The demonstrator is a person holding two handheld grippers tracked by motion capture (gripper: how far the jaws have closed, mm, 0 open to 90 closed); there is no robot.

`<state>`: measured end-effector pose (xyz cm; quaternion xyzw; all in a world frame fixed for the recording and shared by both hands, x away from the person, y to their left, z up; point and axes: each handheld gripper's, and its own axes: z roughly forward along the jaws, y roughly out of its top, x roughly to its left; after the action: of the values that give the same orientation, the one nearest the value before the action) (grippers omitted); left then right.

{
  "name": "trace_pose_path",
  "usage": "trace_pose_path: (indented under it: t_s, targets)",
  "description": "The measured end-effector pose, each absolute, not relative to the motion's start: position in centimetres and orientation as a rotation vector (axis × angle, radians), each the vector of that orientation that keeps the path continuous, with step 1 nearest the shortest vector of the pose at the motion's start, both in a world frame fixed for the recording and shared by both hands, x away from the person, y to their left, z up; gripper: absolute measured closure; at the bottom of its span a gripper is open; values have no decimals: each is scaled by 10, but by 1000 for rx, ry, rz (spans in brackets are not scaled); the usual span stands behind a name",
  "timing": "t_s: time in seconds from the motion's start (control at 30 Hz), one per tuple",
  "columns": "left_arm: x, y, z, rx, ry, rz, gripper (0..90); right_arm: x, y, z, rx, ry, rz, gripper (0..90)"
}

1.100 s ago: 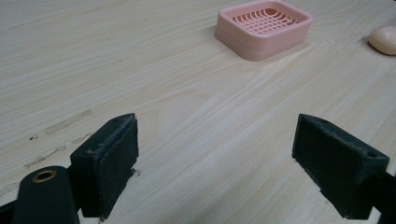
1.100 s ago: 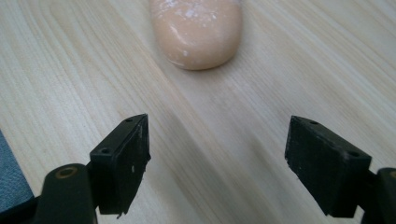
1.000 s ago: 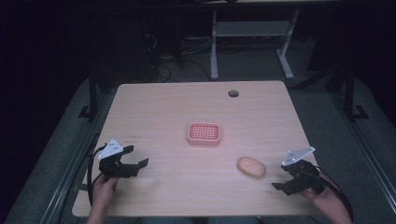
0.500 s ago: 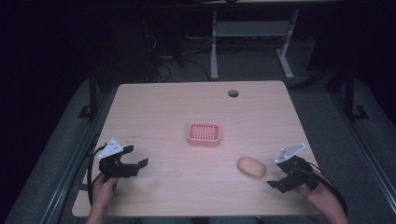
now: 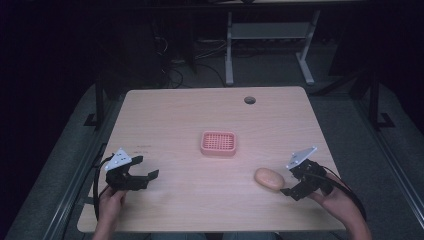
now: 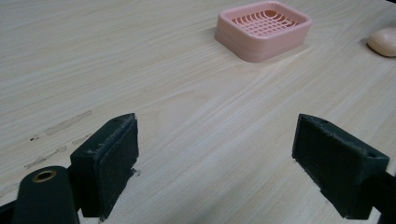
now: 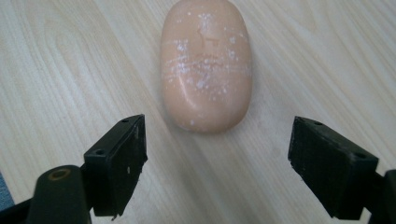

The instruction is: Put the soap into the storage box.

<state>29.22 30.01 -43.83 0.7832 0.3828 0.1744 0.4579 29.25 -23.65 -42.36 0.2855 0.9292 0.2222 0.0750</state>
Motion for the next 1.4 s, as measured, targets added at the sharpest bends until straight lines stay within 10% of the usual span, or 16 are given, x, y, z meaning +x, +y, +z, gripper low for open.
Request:
trace_pose_path:
  t_s: [1.4]
  targets:
    - [293, 302, -438, 1916, 947, 428, 143, 326, -187, -432, 733, 2899, 546, 210]
